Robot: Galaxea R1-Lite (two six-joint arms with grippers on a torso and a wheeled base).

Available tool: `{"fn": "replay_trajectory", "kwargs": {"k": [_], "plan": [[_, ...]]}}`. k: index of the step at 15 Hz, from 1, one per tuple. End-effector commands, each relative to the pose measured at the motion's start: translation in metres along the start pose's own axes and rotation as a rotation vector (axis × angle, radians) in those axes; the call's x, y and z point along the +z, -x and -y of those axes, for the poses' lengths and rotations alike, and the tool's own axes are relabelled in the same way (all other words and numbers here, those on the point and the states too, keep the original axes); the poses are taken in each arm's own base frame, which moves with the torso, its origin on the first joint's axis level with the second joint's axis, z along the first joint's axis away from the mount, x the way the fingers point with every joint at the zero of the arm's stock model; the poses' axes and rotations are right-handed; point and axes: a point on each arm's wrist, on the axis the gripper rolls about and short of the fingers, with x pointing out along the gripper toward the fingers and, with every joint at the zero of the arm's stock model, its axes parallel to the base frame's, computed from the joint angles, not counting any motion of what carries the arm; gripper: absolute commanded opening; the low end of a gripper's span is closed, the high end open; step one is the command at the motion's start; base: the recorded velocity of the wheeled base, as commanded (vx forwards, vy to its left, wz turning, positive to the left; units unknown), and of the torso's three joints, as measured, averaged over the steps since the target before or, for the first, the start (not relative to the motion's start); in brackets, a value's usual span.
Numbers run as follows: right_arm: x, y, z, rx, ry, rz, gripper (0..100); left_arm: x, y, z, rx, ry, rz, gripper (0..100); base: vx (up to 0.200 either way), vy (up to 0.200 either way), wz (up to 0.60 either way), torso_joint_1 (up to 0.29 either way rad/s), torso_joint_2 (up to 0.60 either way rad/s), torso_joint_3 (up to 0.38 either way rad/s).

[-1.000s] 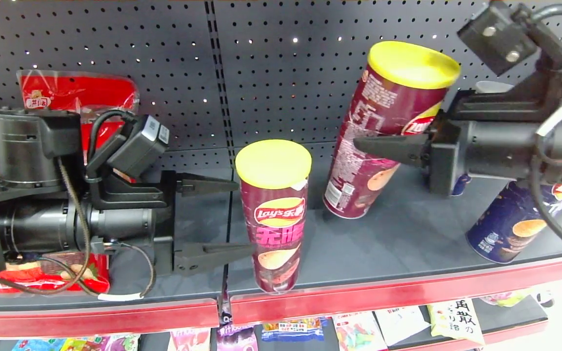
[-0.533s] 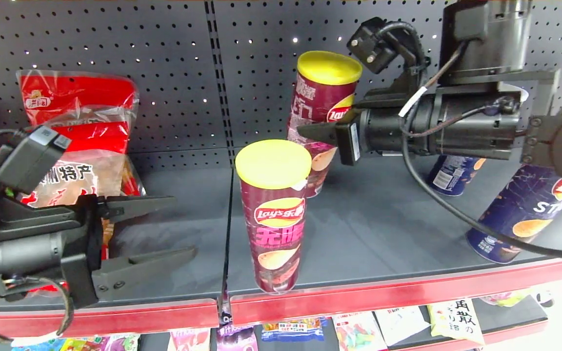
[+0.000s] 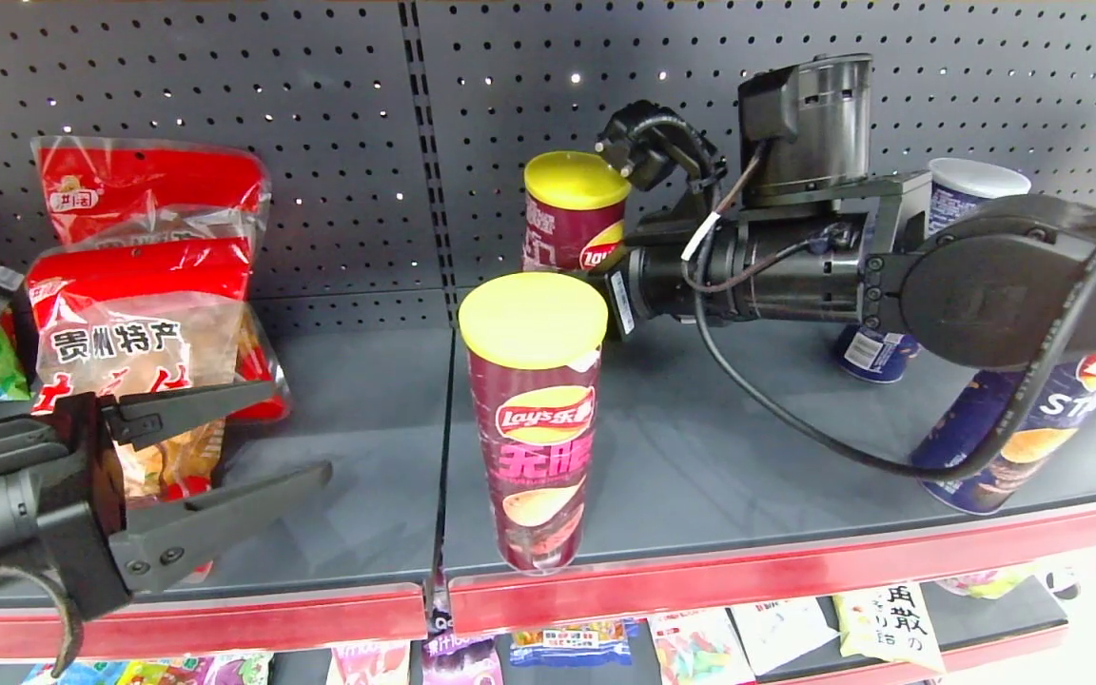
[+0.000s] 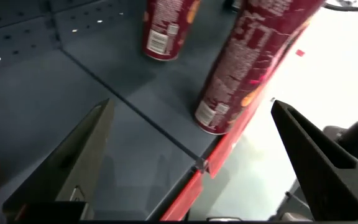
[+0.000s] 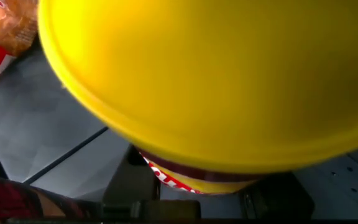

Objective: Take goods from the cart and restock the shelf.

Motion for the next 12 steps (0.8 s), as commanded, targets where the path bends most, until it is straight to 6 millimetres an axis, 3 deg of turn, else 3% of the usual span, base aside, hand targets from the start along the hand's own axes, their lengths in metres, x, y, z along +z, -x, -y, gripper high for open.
{"fn": "replay_trajectory", "kwargs": {"k": [1,12], "plan": [[-0.0022,-0.0032,-0.0005,0.002,-0.001,-0.007,0,-0.0006,-0.0001,-0.0003,0.010,0.000,-0.002,100,0.000,0.000,0.00,0.000,0.00,0.000],[-0.0099,-0.0096,-0.0092,0.024,-0.043,-0.037,0,-0.0040,-0.0031,-0.0027,0.024,0.005,-0.017,100,0.000,0.000,0.00,0.000,0.00,0.000]]}}
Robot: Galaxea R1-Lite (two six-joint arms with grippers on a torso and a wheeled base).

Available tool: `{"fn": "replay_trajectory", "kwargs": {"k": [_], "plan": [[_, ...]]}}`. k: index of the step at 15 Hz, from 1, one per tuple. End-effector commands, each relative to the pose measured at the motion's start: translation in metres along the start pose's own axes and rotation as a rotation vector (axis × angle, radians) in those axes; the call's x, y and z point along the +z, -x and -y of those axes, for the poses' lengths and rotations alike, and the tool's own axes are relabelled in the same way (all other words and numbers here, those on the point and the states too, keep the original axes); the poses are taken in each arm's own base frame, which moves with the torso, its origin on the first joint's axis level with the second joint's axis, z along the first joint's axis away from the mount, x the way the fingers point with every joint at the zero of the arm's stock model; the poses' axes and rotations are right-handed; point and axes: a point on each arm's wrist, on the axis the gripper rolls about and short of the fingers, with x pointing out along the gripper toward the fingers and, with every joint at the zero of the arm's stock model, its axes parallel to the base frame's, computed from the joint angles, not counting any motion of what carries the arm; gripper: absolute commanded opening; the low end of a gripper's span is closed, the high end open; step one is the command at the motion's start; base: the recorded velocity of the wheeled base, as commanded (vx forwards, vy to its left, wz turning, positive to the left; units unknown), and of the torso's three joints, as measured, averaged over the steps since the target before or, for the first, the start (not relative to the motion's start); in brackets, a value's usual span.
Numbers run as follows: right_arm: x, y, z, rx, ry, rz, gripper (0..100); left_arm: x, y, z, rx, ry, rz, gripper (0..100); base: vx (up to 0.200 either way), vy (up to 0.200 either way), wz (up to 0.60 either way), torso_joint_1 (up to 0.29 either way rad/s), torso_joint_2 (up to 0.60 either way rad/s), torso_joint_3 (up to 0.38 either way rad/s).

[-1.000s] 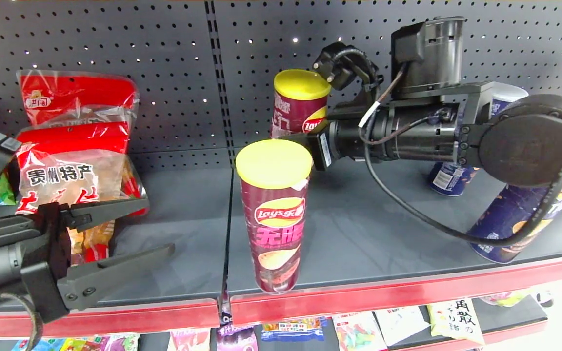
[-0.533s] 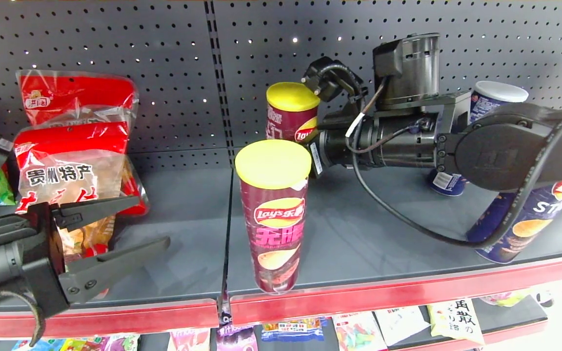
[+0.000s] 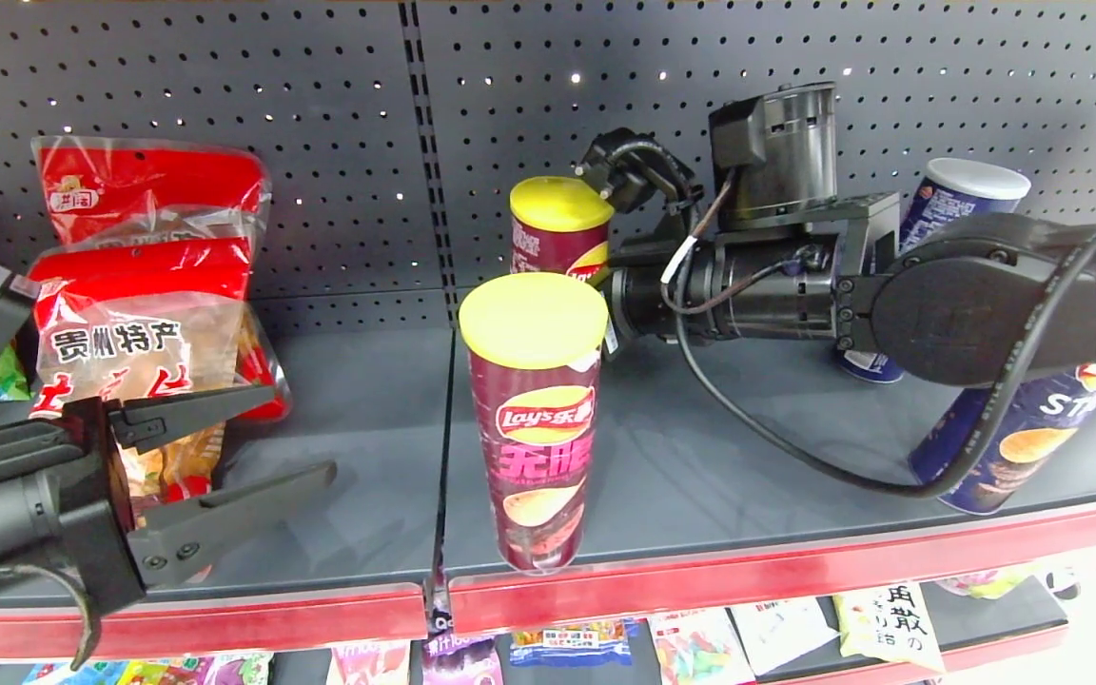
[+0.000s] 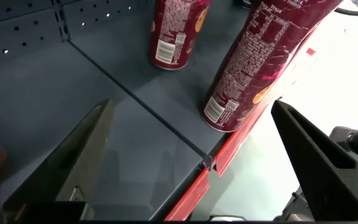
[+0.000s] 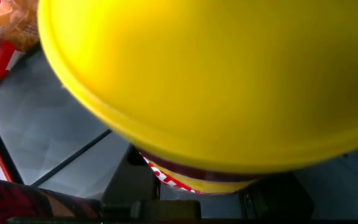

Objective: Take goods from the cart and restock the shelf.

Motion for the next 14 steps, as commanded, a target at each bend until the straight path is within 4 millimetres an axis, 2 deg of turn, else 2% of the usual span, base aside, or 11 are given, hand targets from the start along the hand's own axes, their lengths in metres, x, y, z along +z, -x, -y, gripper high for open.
{"fn": "replay_trajectory", "kwargs": {"k": [1,5,6,11,14], "plan": [[-0.002,-0.001,0.000,0.002,-0.001,-0.007,0,0.000,-0.001,-0.001,0.001,0.003,-0.004,100,0.000,0.000,0.00,0.000,0.00,0.000],[-0.003,-0.003,-0.006,0.019,-0.021,-0.011,0,-0.001,-0.004,-0.002,0.001,0.008,-0.013,100,0.000,0.000,0.00,0.000,0.00,0.000],[-0.003,-0.004,-0.008,0.022,-0.029,-0.012,100,-0.001,-0.004,-0.002,0.001,0.008,-0.013,100,0.000,0.000,0.00,0.000,0.00,0.000],[-0.003,-0.001,-0.008,0.019,-0.029,-0.011,100,-0.002,-0.005,-0.003,0.001,0.010,-0.018,100,0.000,0.000,0.00,0.000,0.00,0.000],[-0.004,0.010,-0.008,-0.004,-0.032,-0.021,100,-0.002,-0.007,-0.004,0.001,0.011,-0.022,100,0.000,0.000,0.00,0.000,0.00,0.000]]}}
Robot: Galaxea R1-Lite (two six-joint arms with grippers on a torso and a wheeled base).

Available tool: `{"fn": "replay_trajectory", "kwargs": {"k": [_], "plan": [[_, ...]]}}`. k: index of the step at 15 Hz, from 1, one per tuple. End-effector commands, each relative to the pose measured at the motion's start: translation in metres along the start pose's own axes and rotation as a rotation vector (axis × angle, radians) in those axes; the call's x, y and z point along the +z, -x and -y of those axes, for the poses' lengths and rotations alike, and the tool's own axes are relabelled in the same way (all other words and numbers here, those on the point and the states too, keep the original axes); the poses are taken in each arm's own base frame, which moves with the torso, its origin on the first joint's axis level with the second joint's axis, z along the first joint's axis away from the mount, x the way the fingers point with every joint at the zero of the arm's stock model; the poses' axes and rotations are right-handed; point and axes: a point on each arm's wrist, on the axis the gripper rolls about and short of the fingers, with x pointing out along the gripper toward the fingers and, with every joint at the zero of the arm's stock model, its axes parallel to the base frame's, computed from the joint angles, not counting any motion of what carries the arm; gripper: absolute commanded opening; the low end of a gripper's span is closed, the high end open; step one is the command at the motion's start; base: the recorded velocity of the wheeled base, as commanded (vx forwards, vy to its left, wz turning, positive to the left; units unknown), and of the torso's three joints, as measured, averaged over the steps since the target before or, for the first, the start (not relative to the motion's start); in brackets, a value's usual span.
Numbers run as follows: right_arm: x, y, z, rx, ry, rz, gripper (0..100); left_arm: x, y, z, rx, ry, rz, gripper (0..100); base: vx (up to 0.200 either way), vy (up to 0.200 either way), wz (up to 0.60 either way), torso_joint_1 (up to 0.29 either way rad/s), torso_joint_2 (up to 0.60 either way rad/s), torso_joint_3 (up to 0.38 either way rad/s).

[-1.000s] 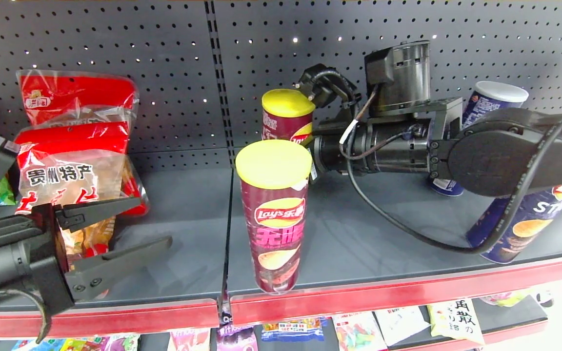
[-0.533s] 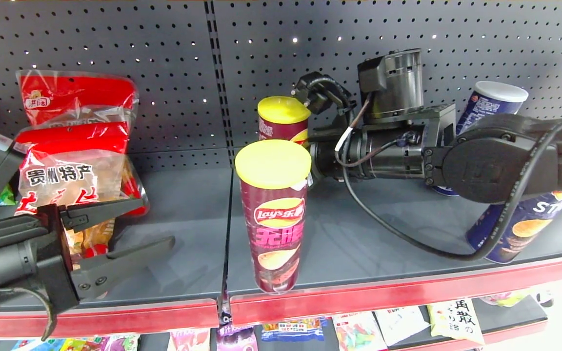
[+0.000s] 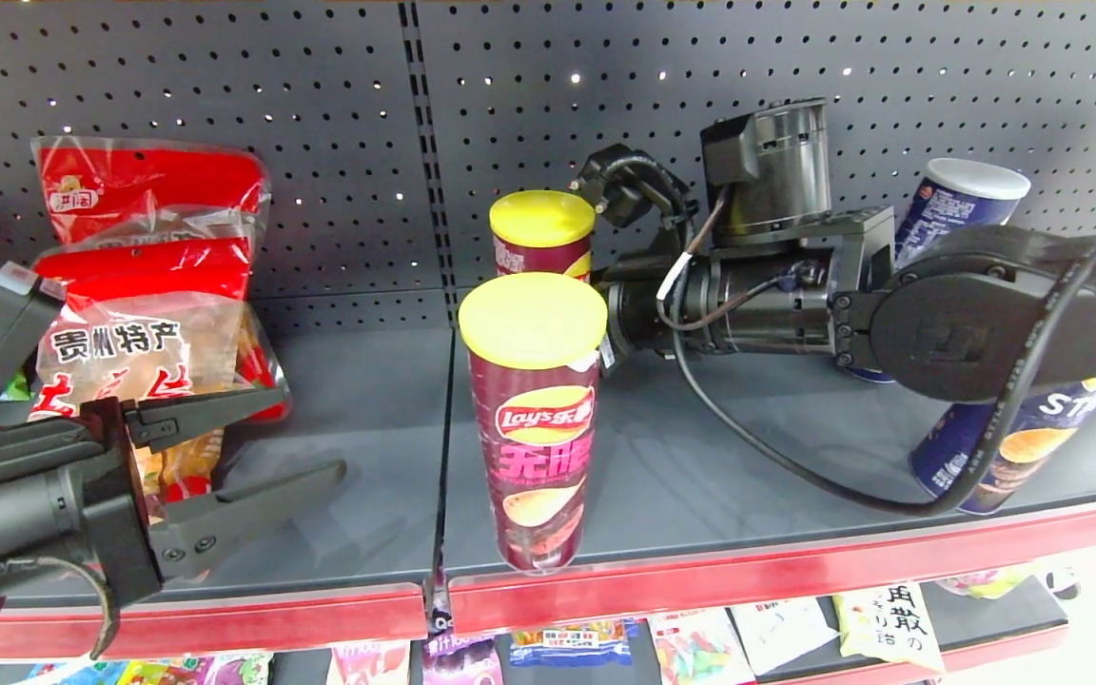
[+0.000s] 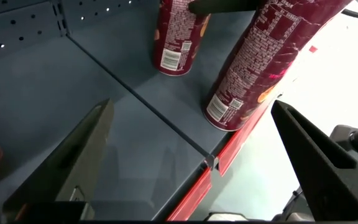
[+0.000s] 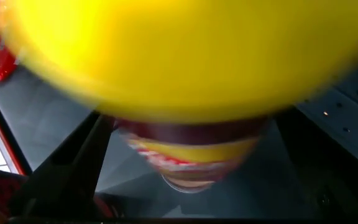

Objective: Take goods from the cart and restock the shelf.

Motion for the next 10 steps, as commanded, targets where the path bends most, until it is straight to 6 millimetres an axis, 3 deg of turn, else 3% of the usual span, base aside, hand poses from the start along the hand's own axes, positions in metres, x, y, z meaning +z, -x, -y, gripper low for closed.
{"fn": "replay_trajectory", "kwargs": {"k": [1,7,10], "plan": [[-0.001,0.017,-0.001,-0.024,0.000,-0.006,100,-0.001,-0.002,-0.001,0.001,0.002,-0.009,100,0.000,0.000,0.00,0.000,0.00,0.000],[-0.012,0.064,0.001,-0.165,-0.021,-0.040,100,-0.011,-0.018,-0.011,0.009,-0.036,-0.079,100,0.000,0.000,0.00,0.000,0.00,0.000],[-0.032,0.101,-0.012,-0.163,-0.035,-0.076,100,-0.017,-0.029,-0.018,0.019,-0.072,-0.125,100,0.000,0.000,0.00,0.000,0.00,0.000]]}}
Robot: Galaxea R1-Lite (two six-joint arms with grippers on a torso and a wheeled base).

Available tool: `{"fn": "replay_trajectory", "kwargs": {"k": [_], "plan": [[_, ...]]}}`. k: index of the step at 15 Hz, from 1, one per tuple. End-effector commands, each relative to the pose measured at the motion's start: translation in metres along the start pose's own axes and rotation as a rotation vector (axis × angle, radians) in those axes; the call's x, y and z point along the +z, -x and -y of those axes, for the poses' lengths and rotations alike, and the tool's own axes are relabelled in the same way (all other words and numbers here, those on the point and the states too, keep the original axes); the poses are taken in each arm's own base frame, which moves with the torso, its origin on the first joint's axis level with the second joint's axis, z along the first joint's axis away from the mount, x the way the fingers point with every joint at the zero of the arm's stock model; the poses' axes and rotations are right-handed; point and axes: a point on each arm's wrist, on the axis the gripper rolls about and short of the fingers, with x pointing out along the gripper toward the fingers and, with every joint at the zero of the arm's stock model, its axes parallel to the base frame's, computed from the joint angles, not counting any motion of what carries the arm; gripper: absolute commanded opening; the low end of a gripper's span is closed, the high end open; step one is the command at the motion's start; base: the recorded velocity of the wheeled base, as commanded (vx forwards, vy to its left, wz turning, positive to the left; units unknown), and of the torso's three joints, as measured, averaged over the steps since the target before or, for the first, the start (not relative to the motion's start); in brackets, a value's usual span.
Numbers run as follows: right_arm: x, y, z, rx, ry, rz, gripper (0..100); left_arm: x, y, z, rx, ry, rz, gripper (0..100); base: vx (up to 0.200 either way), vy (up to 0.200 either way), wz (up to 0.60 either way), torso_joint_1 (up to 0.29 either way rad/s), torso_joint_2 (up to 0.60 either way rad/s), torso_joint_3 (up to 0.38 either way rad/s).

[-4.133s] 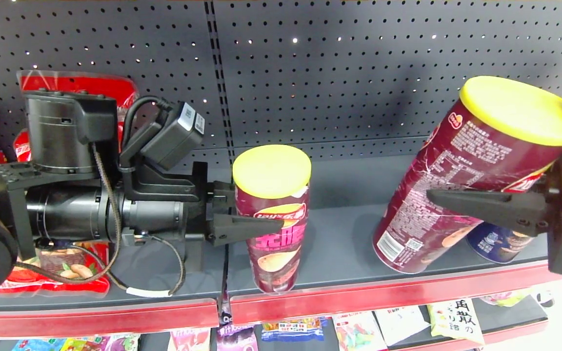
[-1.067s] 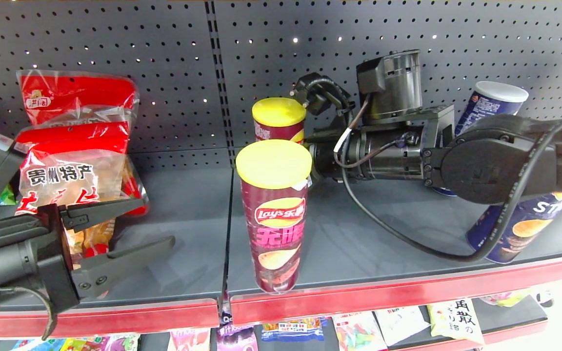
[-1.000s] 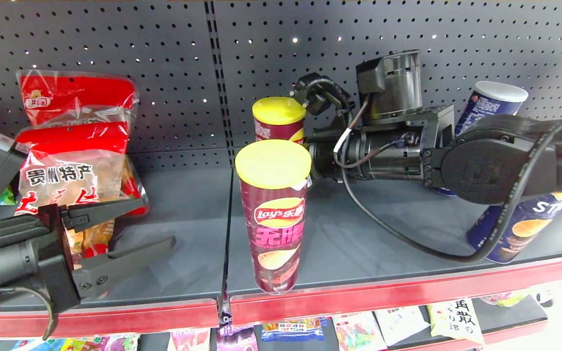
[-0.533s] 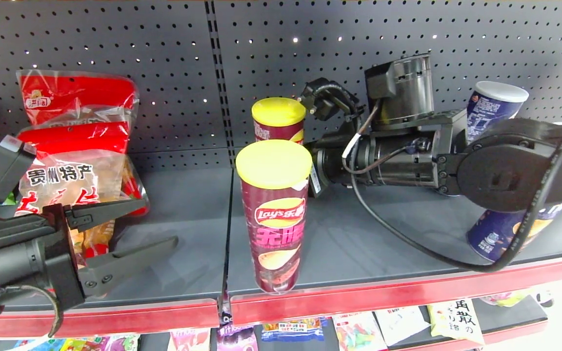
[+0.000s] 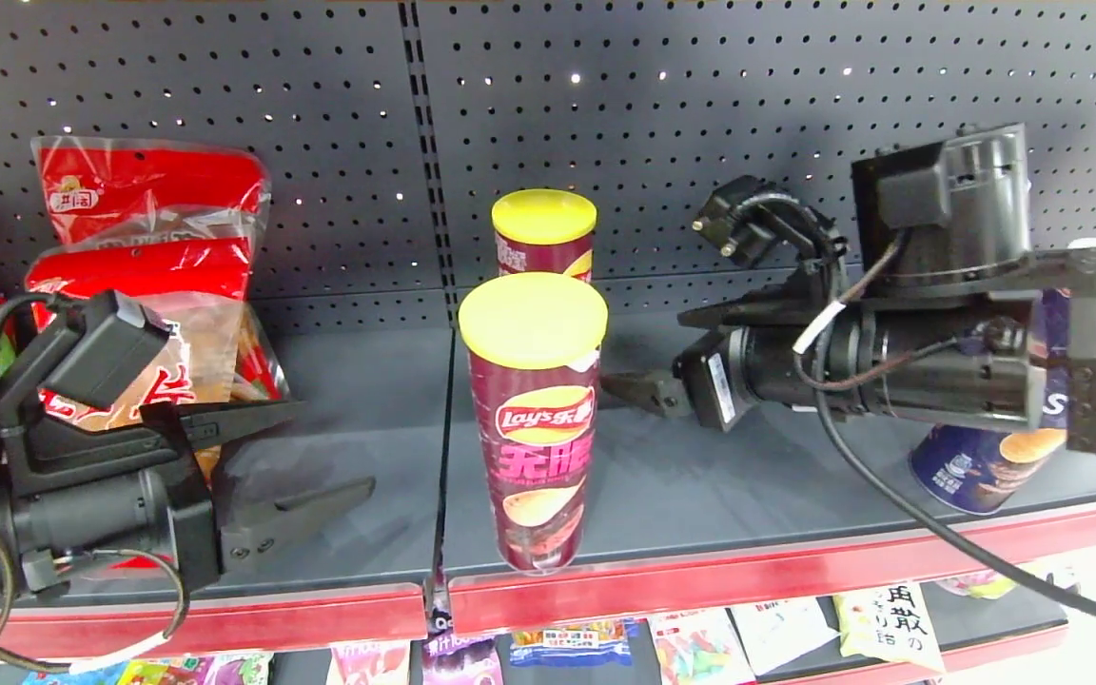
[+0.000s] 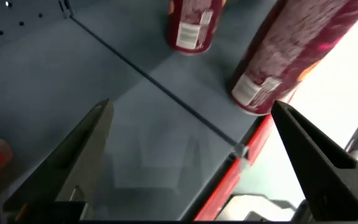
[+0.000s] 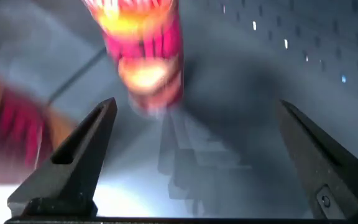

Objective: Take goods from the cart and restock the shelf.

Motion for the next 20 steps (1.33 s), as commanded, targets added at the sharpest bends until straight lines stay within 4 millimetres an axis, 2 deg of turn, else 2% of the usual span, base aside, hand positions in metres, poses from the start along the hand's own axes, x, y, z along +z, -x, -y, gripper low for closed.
{"fn": "replay_trajectory", "kwargs": {"k": [1,5,10,13,20], "plan": [[-0.014,0.048,-0.009,0.021,0.009,0.025,100,-0.008,-0.013,-0.005,-0.014,-0.006,-0.054,100,0.000,0.000,0.00,0.000,0.00,0.000],[-0.040,0.097,-0.020,0.068,0.027,0.050,100,-0.018,-0.035,-0.002,-0.079,-0.034,-0.122,100,0.000,0.000,0.00,0.000,0.00,0.000],[-0.056,0.128,-0.026,0.105,0.042,0.090,100,-0.018,-0.063,-0.009,-0.114,-0.061,-0.160,100,0.000,0.000,0.00,0.000,0.00,0.000],[-0.059,0.136,-0.023,0.087,0.035,0.108,100,-0.014,-0.076,-0.008,-0.126,-0.070,-0.165,100,0.000,0.000,0.00,0.000,0.00,0.000],[-0.057,0.136,-0.020,0.071,0.027,0.112,100,-0.013,-0.087,-0.006,-0.150,-0.076,-0.172,100,0.000,0.000,0.00,0.000,0.00,0.000]]}}
